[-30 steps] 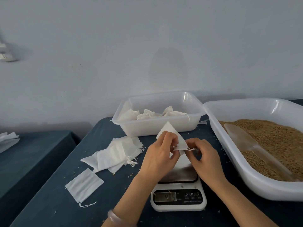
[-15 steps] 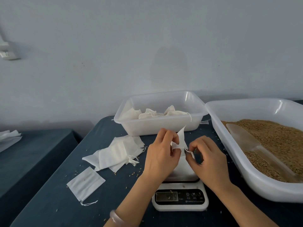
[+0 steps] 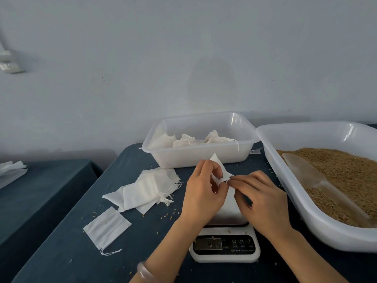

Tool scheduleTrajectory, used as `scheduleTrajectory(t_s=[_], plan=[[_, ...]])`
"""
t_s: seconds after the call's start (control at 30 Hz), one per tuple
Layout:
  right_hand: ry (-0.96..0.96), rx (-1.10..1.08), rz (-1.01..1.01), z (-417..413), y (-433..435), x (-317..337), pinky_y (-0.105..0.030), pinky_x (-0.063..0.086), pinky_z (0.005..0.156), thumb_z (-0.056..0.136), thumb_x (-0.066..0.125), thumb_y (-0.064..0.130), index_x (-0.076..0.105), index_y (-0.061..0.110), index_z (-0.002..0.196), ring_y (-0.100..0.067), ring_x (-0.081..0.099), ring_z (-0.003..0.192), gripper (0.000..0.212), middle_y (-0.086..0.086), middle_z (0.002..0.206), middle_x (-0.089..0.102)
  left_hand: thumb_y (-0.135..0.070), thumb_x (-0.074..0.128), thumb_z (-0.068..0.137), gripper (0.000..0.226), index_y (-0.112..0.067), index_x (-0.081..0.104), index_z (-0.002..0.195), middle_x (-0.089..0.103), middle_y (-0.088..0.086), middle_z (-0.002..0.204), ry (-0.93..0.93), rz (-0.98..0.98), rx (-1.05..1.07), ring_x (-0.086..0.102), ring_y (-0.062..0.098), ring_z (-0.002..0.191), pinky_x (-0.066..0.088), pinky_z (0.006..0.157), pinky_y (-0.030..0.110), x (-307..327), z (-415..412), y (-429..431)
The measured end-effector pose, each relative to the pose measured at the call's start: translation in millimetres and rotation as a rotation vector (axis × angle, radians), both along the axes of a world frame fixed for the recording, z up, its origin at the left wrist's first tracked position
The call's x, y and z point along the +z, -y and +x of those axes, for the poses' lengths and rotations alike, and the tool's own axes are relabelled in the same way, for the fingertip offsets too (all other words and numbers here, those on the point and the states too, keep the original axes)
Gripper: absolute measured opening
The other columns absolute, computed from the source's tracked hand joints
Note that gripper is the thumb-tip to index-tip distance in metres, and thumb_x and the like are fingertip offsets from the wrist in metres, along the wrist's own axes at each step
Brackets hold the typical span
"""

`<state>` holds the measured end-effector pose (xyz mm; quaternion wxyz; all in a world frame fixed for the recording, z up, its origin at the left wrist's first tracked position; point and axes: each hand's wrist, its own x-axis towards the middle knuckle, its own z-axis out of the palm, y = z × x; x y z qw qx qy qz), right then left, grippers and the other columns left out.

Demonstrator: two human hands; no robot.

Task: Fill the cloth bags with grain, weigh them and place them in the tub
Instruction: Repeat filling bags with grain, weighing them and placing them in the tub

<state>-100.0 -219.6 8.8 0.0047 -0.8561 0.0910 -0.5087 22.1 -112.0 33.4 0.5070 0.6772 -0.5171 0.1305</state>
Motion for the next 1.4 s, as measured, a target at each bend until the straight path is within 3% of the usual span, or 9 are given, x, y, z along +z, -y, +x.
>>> scheduleTrajectory(t_s=[0.17,0.33,0.43,0.5,0.63,0.8,0.97,1.3,1.4], plan=[[-0.105,0.007,-0.023,2,-4,0,-0.020,0.049,0.065,0.089,0.058,0.033,0.075,0.024,0.097,-0.013,0.058,0.093,0.021,0.013,0.107,0.070,-0.021,0.066,0.082,0.020,-0.027,0.046,0.083,0.052,-0.014,0.079,-0.087,-0.031,0.000,0.054,0.011,0.062,0.048,0.055,0.027,4,-2,-2],[-0.041,0.024,0.027,2,-2,0,-0.023,0.052,0.066,0.087,0.069,0.021,0.073,0.016,0.087,-0.013,0.060,0.091,0.006,0.007,0.098,0.071,-0.038,0.063,0.082,0.018,-0.027,0.051,0.090,0.052,-0.017,0.083,0.073,-0.001,0.059,0.054,0.011,0.067,0.048,0.058,0.033,11,-6,-7],[-0.028,0.067,0.165,1,-2,2,-0.015,0.046,0.066,0.080,0.071,0.013,0.067,0.016,0.088,-0.004,0.056,0.085,0.009,0.007,0.091,0.064,-0.027,0.070,0.073,0.042,-0.019,0.056,0.112,0.051,-0.013,0.116,0.176,-0.008,-0.089,0.055,0.009,0.103,0.050,0.085,0.034,15,2,-10],[-0.047,0.087,0.217,1,-3,3,-0.007,0.039,0.067,0.079,0.069,0.014,0.065,0.017,0.090,0.001,0.051,0.081,0.011,0.007,0.093,0.060,-0.023,0.071,0.067,0.069,-0.019,0.049,0.132,0.043,-0.008,0.140,0.268,0.082,-0.156,0.041,0.017,0.132,0.038,0.107,0.038,13,12,-12],[-0.127,0.124,0.183,2,-5,2,-0.004,0.038,0.070,0.078,0.072,0.016,0.062,0.021,0.092,0.006,0.048,0.081,0.018,0.010,0.097,0.059,-0.032,0.074,0.068,0.090,-0.023,0.034,0.148,0.031,-0.013,0.155,0.370,0.237,-0.128,0.021,0.016,0.148,0.023,0.119,0.038,2,24,-8],[-0.152,0.179,0.133,3,-5,0,-0.011,0.047,0.068,0.079,0.073,0.019,0.062,0.026,0.097,0.005,0.052,0.091,0.023,0.014,0.102,0.055,-0.037,0.076,0.067,0.067,-0.020,0.056,0.128,0.058,-0.011,0.127,0.410,0.212,-0.043,0.045,0.012,0.129,0.033,0.110,0.033,-4,35,-3],[-0.109,0.175,0.098,4,-4,0,-0.017,0.051,0.067,0.089,0.060,0.029,0.067,0.023,0.098,-0.001,0.055,0.098,0.013,0.015,0.102,0.057,-0.042,0.068,0.068,0.047,-0.019,0.059,0.108,0.061,-0.008,0.103,0.382,0.211,-0.017,0.055,0.014,0.098,0.042,0.088,0.026,-2,40,-6],[-0.062,0.146,0.090,2,-5,3,-0.019,0.050,0.067,0.090,0.056,0.029,0.072,0.020,0.097,-0.009,0.059,0.097,0.020,0.011,0.096,0.067,-0.042,0.067,0.069,0.043,-0.023,0.052,0.105,0.048,-0.019,0.099,0.196,0.286,-0.069,0.047,0.005,0.090,0.037,0.072,0.013,-2,42,-11],[-0.083,0.158,0.141,1,-8,6,-0.015,0.049,0.067,0.088,0.056,0.029,0.069,0.023,0.100,0.001,0.054,0.092,0.019,0.014,0.098,0.062,-0.047,0.063,0.070,0.044,-0.024,0.051,0.105,0.048,-0.019,0.099,0.167,0.301,-0.086,0.050,0.007,0.088,0.044,0.070,0.021,-1,41,-12]])
